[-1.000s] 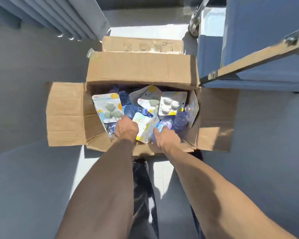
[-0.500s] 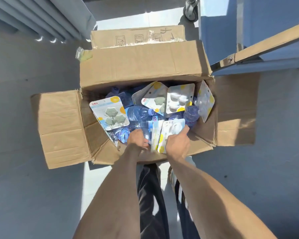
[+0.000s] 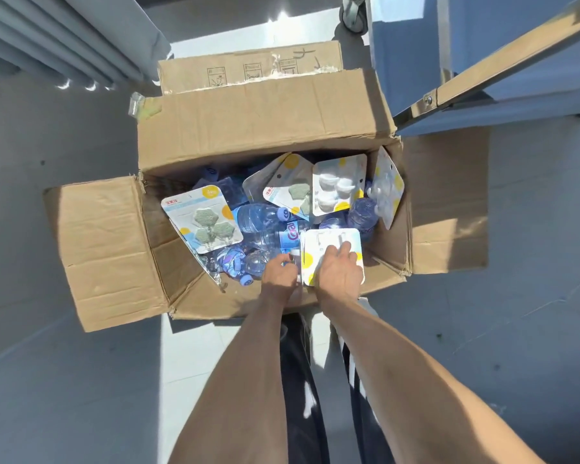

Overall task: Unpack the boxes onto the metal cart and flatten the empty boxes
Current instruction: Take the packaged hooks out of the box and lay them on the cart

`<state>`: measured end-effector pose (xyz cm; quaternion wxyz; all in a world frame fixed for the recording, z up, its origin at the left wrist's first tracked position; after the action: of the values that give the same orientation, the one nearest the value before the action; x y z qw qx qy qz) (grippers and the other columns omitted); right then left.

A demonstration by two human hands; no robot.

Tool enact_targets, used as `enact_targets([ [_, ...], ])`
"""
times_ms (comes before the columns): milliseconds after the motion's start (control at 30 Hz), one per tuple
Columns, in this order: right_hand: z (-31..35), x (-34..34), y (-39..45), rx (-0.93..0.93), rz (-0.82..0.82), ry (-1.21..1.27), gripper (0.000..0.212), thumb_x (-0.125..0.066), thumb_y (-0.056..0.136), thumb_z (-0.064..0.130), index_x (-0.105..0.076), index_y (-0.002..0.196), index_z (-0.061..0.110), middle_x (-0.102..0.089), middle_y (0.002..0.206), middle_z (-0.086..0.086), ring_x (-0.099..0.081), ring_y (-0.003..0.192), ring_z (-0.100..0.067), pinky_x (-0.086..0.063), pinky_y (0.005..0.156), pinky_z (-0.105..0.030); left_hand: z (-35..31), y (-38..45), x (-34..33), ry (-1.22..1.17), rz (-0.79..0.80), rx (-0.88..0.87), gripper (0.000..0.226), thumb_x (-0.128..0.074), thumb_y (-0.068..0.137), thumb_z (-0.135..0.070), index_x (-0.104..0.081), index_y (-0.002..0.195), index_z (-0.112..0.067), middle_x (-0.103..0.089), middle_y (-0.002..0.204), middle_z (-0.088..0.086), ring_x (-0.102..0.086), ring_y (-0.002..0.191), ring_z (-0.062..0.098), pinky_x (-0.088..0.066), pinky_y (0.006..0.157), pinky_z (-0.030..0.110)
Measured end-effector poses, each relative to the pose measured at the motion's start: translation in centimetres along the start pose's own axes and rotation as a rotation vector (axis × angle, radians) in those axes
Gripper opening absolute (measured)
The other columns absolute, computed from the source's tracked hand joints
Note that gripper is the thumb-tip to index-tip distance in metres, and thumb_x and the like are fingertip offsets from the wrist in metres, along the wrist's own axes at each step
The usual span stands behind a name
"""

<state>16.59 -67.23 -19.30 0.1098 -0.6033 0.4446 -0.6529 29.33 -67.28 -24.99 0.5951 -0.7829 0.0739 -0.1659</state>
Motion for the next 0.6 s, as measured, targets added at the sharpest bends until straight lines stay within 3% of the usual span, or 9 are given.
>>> enact_targets([
  [67, -0.2, 0.7, 0.7, -0.005, 0.044, 0.042, 0.032, -0.039, 0.098, 0.010, -0.046, 0.130, 0.012, -0.051, 0.126, -0.013, -0.056, 0.112, -0.029, -0.047, 0.082, -0.038, -1.7, -2.1, 0.6, -0.053, -0.030, 0.034, 0.011, -0.058, 0.068, -0.016, -0.060, 0.059, -0.011, -0.054, 0.052, 0.009, -0.047, 0.052, 0.022, -0.040, 0.057, 0.035],
  [167, -0.7, 1.4, 1.3, -0.041, 0.070, 0.049, 0.032, -0.038, 0.099, 0.006, -0.048, 0.129, 0.011, -0.057, 0.121, -0.012, -0.062, 0.110, -0.031, -0.050, 0.082, -0.037, -1.6, -2.5, 0.9, -0.039, -0.021, 0.178, 0.033, -0.068, 0.087, -0.032, -0.058, 0.075, -0.002, -0.052, 0.045, 0.010, -0.042, 0.038, 0.020, -0.030, 0.045, 0.025],
  [300, -0.8, 1.5, 2.0, -0.046, 0.108, 0.031, 0.032, -0.039, 0.100, 0.008, -0.047, 0.131, 0.010, -0.057, 0.126, -0.011, -0.060, 0.116, -0.030, -0.049, 0.088, -0.036, -2.4, -2.3, 0.4, -0.049, -0.008, 0.217, 0.023, -0.071, 0.085, -0.024, -0.062, 0.079, -0.003, -0.053, 0.048, 0.007, -0.042, 0.039, 0.018, -0.029, 0.044, 0.022],
  [467, -1.2, 1.4, 2.9, -0.132, 0.177, 0.098, 0.031, -0.046, 0.096, 0.010, -0.056, 0.126, 0.015, -0.060, 0.125, -0.008, -0.060, 0.116, -0.027, -0.049, 0.088, -0.035, -4.6, -3.2, 0.6, 0.063, -0.073, 0.115, 0.021, -0.066, 0.085, -0.016, -0.069, 0.087, 0.004, -0.060, 0.058, 0.009, -0.050, 0.035, 0.016, -0.032, 0.035, 0.018],
  [500, -1.1, 1.4, 2.7, -0.128, 0.153, 0.113, 0.030, -0.046, 0.097, 0.011, -0.054, 0.125, 0.014, -0.059, 0.124, -0.009, -0.060, 0.114, -0.028, -0.049, 0.085, -0.035, -5.4, -3.5, 1.0, 0.114, -0.121, 0.067, 0.022, -0.063, 0.087, -0.015, -0.068, 0.085, 0.006, -0.060, 0.060, 0.009, -0.053, 0.037, 0.016, -0.035, 0.036, 0.021],
  [600, -0.5, 1.1, 2.3, -0.018, 0.087, 0.149, 0.033, -0.042, 0.099, 0.013, -0.044, 0.132, 0.017, -0.049, 0.126, -0.012, -0.056, 0.111, -0.030, -0.045, 0.081, -0.036, -7.4, -4.3, 2.8, 0.311, -0.307, -0.106, 0.026, -0.058, 0.085, -0.022, -0.062, 0.076, 0.001, -0.052, 0.068, 0.010, -0.051, 0.067, 0.029, -0.034, 0.058, 0.030],
])
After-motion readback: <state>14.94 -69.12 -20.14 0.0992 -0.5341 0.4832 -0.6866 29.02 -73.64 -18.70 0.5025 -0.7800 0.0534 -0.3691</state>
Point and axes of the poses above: each hand's wrist, its own y-axis towards the middle knuckle, its own x-axis out of the back of the hand, z = x × y, the point moved 4 cm from there along y, towards the middle knuckle
